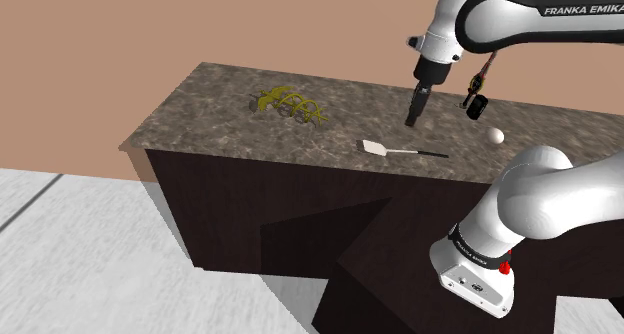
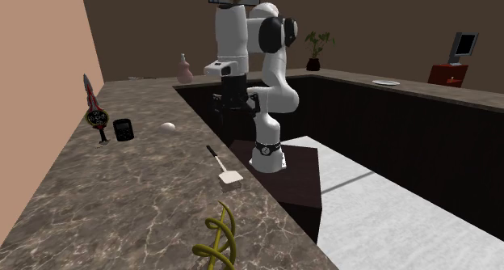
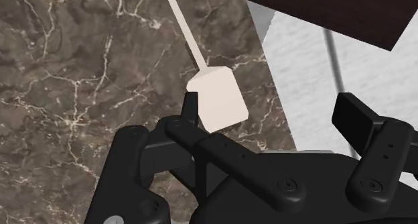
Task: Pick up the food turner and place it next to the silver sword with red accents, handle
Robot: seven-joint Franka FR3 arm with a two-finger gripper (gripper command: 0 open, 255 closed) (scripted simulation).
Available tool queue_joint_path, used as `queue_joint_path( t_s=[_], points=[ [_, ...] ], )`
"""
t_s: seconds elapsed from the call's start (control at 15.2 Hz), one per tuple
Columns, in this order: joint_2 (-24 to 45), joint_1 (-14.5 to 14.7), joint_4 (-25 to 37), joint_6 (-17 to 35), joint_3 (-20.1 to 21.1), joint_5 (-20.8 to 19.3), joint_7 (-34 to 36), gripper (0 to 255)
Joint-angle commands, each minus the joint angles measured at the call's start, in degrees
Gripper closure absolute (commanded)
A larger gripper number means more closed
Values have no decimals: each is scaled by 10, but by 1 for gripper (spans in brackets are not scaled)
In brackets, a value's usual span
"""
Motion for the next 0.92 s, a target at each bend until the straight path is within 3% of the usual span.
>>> queue_joint_path(
  t_s=[0.0, 0.46, 0.86],
  points=[
    [-2, 0, -31, 26, -24, -28, -56, 0],
    [52, -7, -95, 139, -120, -131, -241, 0],
    [84, -11, -122, 198, -139, -150, -250, 0]
  ],
)
